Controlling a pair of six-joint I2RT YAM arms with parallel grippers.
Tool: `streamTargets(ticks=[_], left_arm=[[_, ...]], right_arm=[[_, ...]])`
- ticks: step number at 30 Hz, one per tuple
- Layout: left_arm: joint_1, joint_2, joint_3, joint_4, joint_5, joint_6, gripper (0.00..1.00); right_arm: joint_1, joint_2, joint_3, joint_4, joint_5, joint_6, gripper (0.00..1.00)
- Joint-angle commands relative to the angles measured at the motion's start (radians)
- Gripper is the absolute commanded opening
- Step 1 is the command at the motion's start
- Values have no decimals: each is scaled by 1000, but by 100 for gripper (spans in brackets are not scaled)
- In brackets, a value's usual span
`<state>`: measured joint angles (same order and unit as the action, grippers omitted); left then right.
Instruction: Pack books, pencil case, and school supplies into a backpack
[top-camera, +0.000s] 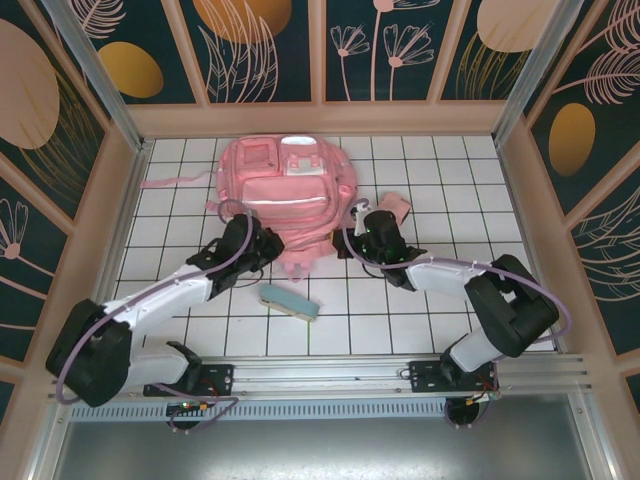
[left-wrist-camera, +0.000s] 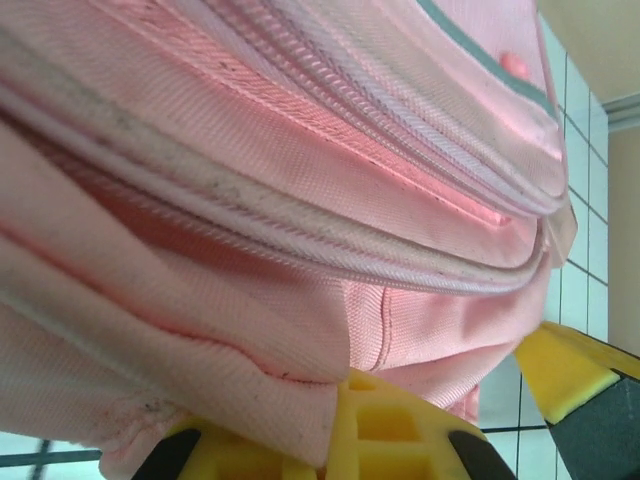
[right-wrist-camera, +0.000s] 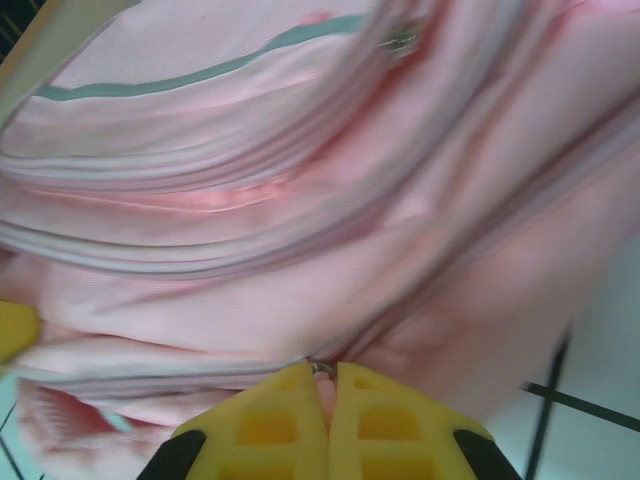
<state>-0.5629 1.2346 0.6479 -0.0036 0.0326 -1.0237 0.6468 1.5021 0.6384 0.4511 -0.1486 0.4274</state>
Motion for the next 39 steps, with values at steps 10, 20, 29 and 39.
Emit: streamTargets(ticks=[10, 20, 29, 39], left_arm=[[121, -125, -23, -72, 48, 139, 59], [-127, 20, 97, -40, -19, 106, 68], [-281, 179, 358, -287, -385, 280, 62], [-312, 267, 371, -132, -191, 664, 60]], right_arm=[[-6, -57, -62, 2, 98, -9, 0], [57, -55, -51, 51, 90, 29, 0], [42, -83, -80, 56, 81, 62, 0], [-31, -129, -144, 87, 17, 94, 0]])
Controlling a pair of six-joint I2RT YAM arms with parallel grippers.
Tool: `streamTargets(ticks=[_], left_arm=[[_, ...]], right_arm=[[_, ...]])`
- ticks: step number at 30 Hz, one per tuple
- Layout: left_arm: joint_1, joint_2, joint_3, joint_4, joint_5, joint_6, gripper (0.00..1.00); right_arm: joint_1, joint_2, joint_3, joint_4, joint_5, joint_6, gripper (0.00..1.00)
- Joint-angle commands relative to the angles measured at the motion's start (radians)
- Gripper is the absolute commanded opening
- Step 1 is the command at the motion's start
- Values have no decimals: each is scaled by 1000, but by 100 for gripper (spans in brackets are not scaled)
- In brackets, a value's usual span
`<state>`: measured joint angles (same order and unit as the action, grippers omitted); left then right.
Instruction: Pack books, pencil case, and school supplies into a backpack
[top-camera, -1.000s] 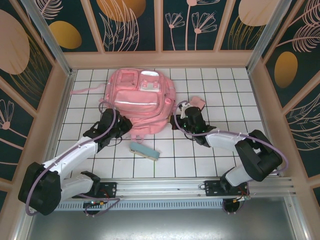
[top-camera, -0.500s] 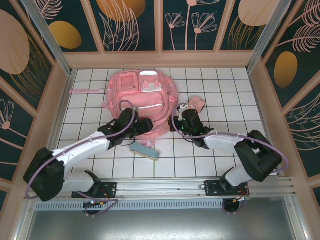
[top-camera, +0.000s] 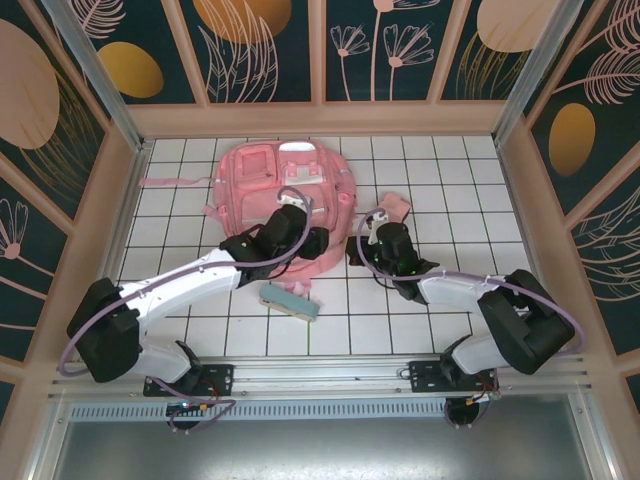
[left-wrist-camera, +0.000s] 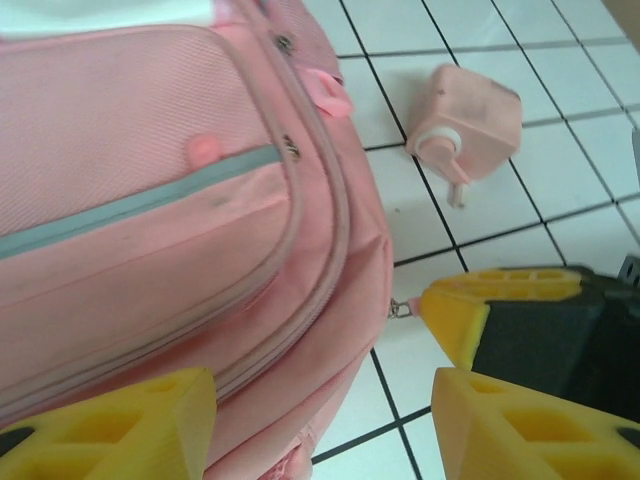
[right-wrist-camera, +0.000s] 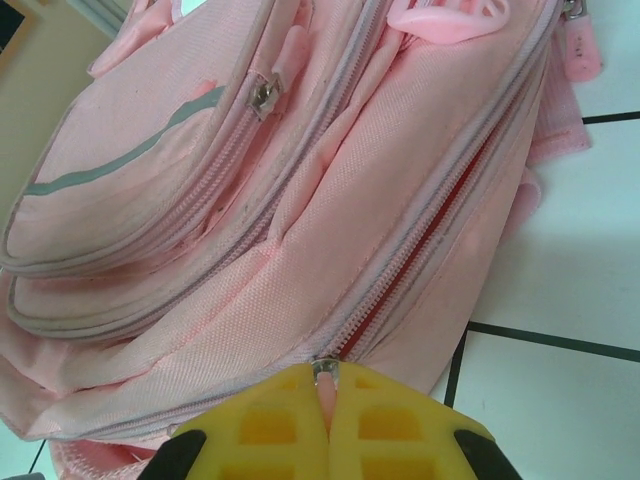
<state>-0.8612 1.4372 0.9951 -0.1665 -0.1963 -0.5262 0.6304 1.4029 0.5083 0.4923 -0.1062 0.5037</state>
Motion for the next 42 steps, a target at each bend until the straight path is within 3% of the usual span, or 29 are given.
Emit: streamTargets(ticks=[1, 6, 11, 13, 17, 18, 28, 42], left_arm=[[-18, 83, 30, 41, 32, 191, 60], [-29, 173, 66, 81, -45, 269, 66], [-39, 260, 105, 67, -115, 318, 60], [-46, 270, 99, 73, -125, 327, 49], [-55, 271, 82, 68, -173, 331, 6], [-57, 270, 74, 68, -184, 331, 0], [-60, 98, -39, 51, -120, 304, 0], [-60, -2, -104, 33, -150, 277, 0]], right_arm=[[-16, -30, -17, 49, -29, 20, 0], [-26, -28, -21, 61, -59, 32, 0], [-31, -24, -16, 69, -79, 42, 0], [-39, -23, -16, 75, -88, 45, 0], [-57, -12, -12, 90, -101, 52, 0], [-60, -7, -9, 91, -101, 49, 0], [-77, 46, 34, 93, 40, -43, 0], [-247, 232, 164, 91, 161, -95, 0]])
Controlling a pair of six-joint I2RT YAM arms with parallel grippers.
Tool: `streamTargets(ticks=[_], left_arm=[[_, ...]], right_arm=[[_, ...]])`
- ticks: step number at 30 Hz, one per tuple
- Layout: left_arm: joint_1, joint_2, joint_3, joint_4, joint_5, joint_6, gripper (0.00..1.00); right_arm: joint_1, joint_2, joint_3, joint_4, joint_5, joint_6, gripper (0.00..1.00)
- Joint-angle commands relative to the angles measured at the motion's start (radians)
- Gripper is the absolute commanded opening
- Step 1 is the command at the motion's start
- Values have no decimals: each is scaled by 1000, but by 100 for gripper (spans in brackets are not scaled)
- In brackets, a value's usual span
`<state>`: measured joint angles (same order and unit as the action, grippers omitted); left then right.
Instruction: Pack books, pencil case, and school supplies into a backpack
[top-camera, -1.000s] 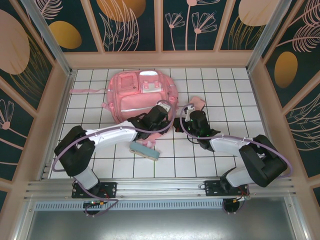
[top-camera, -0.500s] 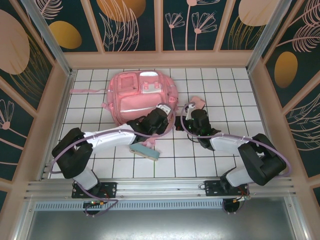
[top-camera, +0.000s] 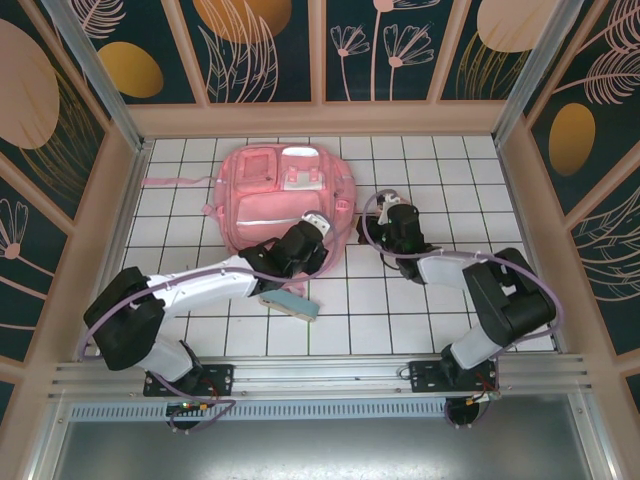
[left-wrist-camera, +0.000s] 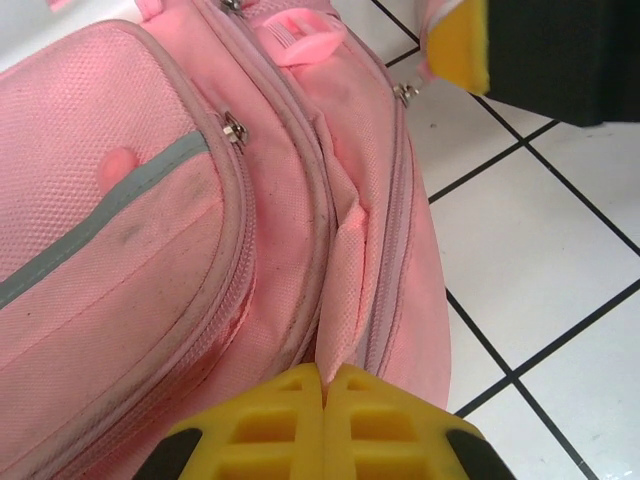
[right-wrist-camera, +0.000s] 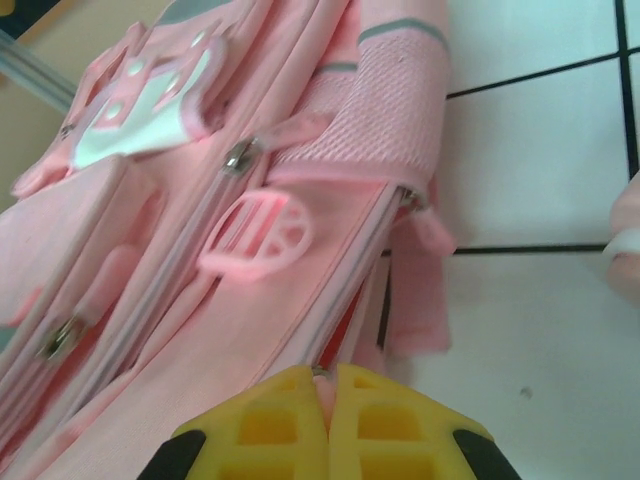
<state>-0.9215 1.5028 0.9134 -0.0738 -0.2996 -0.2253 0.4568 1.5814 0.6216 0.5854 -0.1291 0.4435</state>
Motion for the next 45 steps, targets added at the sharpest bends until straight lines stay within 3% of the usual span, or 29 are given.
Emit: streamTargets(ticks=[1, 12, 18, 20, 22, 24, 25, 30, 32, 33, 45], left_arm=[[0, -76, -26, -61, -48, -26, 0], [0, -124, -59, -60, -25, -48, 0], [0, -114, -47, -41, -15, -73, 0], [0, -106, -39, -29, -2, -94, 20], [0, -100, -26, -17, 0, -117, 33], [1, -89, -5, -12, -17, -140, 54], [3, -79, 9, -10, -19, -143, 57], [36, -7, 102, -27, -20, -168, 53], [59, 25, 133, -39, -25, -184, 38], [72, 36, 141, -42, -27, -195, 37], [142, 42, 78, -69, -41, -230, 34]], right_arm=[[-82, 74, 69, -7, 182, -34, 0], [-131, 293, 291, -91, 205, -29, 0], [-137, 310, 328, -114, 149, -6, 1], [-136, 269, 292, -91, 86, 8, 13], [-136, 216, 249, -78, 55, 25, 21], [-135, 152, 201, -73, 27, 38, 32], [-136, 117, 178, -72, 11, 40, 36], [-132, -3, 108, -87, -107, 20, 38], [-129, -19, 129, -136, -152, -2, 38], [-125, -18, 144, -157, -170, -9, 37], [-81, 114, 300, -255, -280, -102, 38]])
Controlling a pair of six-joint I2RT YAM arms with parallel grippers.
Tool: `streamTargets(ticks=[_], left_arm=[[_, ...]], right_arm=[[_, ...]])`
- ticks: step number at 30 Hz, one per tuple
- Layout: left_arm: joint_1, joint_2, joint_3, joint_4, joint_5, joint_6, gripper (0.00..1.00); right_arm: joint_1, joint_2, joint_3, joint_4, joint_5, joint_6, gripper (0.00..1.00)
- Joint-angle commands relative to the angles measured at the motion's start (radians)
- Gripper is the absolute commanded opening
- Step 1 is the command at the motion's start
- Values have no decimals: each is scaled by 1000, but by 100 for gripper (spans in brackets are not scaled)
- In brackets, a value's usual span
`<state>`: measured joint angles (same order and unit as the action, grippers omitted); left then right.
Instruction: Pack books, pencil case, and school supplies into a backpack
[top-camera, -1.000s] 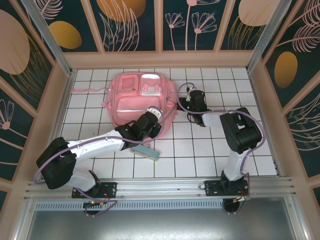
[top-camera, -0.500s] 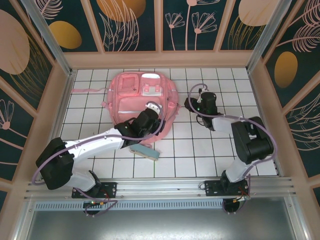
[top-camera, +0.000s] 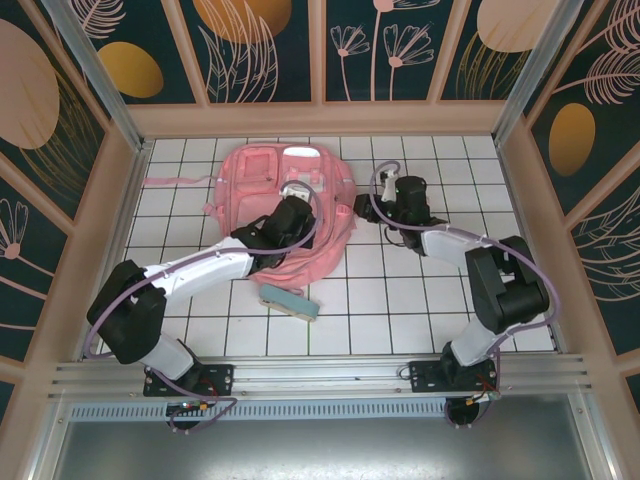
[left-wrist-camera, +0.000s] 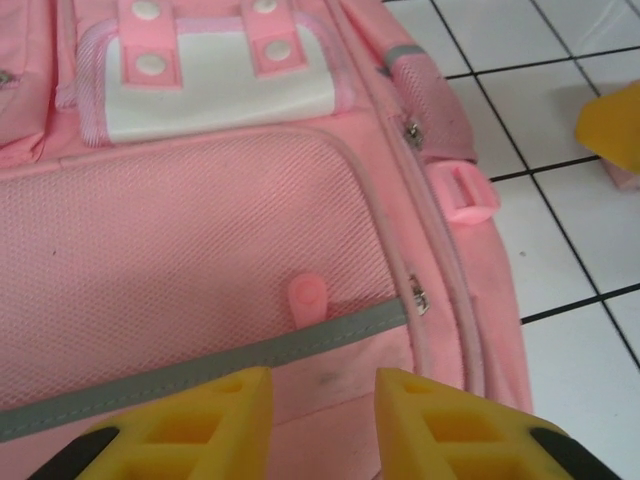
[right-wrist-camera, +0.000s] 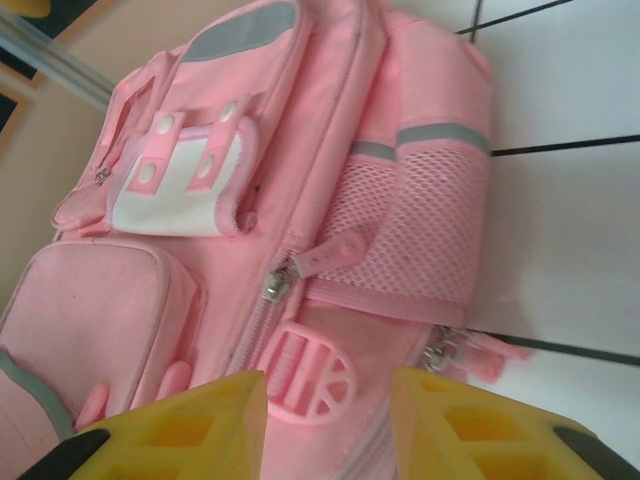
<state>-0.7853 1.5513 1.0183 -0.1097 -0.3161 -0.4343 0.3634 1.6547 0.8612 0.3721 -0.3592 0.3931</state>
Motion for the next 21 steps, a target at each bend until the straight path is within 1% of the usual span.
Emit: streamTargets(ticks=[1, 2, 4, 8, 13, 18, 21], left_arm=[[9, -8, -39, -32, -23, -25, 33], [10, -9, -40, -33, -17, -31, 33], [11, -18, -76, -30, -3, -46, 33], [11, -41, -124, -15, 35, -70, 32], [11, -47, -149, -9, 45, -78, 32], [11, -42, -142, -8, 47, -78, 32], [11, -38, -137, -8, 49, -77, 32]], right_arm=[[15, 67, 94, -63, -57, -63, 38], [13, 92, 124, -83, -63, -69, 41], [12, 133, 172, -105, -80, -81, 42], [6, 221, 259, -125, -123, -86, 50], [-11, 338, 358, -142, -193, -68, 53], [-14, 402, 411, -165, -178, -68, 60], [-20, 427, 430, -156, -210, -56, 60]])
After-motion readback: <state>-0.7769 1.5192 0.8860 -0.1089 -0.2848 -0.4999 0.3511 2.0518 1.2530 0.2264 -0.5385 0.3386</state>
